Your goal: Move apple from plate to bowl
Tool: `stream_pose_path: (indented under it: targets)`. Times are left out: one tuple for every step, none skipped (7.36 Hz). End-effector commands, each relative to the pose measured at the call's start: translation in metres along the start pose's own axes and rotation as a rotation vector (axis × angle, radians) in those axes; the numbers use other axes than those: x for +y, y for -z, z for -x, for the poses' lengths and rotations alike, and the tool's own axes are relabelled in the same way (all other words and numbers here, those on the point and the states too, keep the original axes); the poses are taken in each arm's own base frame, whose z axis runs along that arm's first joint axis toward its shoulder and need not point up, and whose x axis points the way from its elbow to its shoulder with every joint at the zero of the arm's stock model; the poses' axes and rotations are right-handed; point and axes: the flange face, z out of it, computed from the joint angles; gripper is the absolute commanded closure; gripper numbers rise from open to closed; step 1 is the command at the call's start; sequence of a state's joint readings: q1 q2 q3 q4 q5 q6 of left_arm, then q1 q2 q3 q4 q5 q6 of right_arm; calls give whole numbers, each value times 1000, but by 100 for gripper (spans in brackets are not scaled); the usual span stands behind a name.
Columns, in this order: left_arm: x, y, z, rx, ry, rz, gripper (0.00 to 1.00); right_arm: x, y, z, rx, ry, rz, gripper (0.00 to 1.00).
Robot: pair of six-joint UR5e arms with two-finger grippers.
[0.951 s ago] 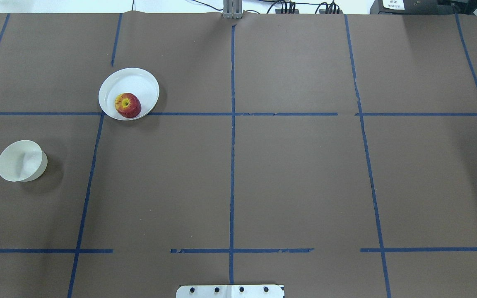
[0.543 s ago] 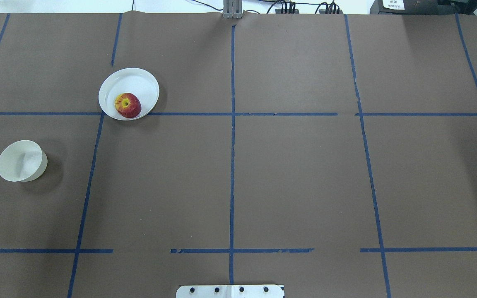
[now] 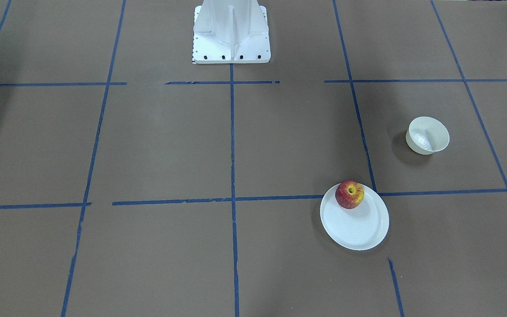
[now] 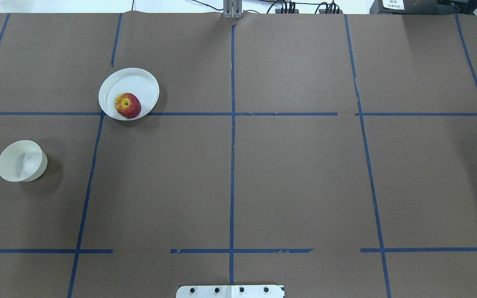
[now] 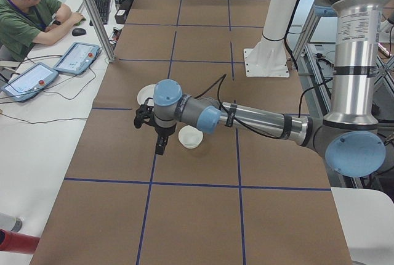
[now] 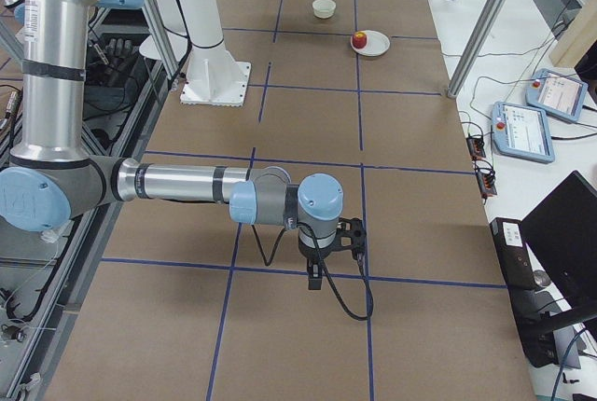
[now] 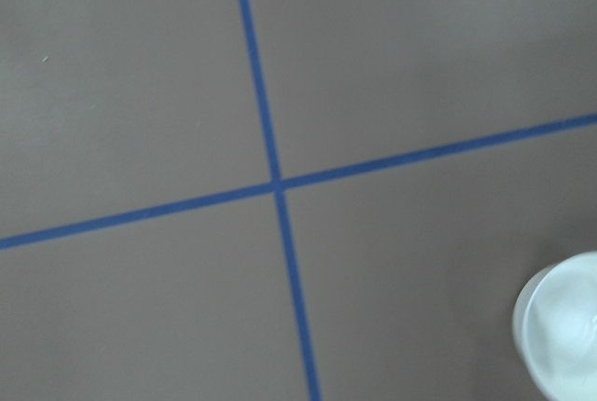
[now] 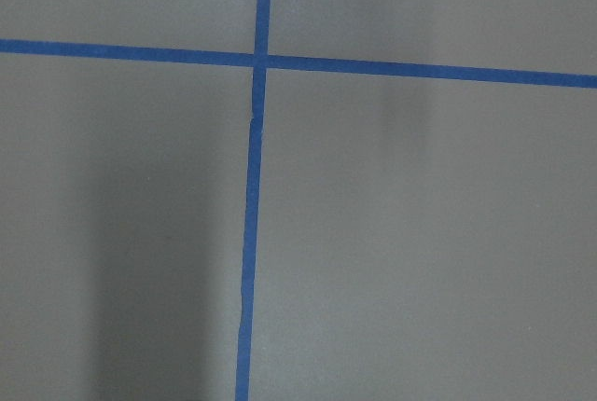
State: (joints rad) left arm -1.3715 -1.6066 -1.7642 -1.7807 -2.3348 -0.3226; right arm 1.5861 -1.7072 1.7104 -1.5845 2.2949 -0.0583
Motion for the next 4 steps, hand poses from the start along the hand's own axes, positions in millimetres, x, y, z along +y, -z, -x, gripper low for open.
stream_pose_path:
  targets:
    - [-59, -36, -147, 83, 129, 40, 0, 0, 0, 0, 0, 0, 0, 0]
    - [-74, -65, -206, 89, 171, 73, 0, 0, 0, 0, 0, 0, 0, 0]
    - [-84, -95, -253, 41, 186, 61, 0, 0, 0, 0, 0, 0, 0, 0]
    - [-91, -124, -281, 14, 227, 78, 0, 0, 0, 0, 0, 0, 0, 0]
